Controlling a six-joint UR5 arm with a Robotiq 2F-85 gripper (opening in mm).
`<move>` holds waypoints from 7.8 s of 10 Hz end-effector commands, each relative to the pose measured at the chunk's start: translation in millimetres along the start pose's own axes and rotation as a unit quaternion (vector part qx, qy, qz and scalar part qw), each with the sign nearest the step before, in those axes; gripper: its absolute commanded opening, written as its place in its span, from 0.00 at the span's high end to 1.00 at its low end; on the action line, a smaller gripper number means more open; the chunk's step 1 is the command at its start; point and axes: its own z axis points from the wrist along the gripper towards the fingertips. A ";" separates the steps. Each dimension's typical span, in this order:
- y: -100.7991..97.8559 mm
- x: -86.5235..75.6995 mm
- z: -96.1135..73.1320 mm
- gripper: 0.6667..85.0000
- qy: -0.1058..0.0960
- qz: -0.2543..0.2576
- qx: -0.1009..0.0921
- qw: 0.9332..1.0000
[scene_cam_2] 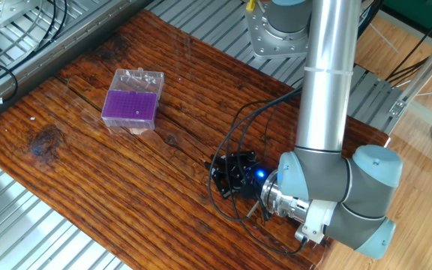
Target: Insert a small pipette tip into the holder for small pipette tips
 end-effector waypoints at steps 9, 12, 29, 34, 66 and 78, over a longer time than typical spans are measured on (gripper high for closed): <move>0.4 1.0 1.7 0.71 0.005 0.004 -0.004 1.000; 2.0 -0.2 1.9 0.76 0.002 0.008 -0.007 1.000; 3.2 14.6 5.3 1.00 -0.046 -0.004 -0.002 0.999; 2.0 29.8 8.7 1.00 -0.107 0.001 0.008 0.994; -8.1 86.0 41.6 1.00 -0.194 -0.037 0.029 0.980; -22.0 94.9 56.9 1.00 -0.228 -0.001 0.040 0.973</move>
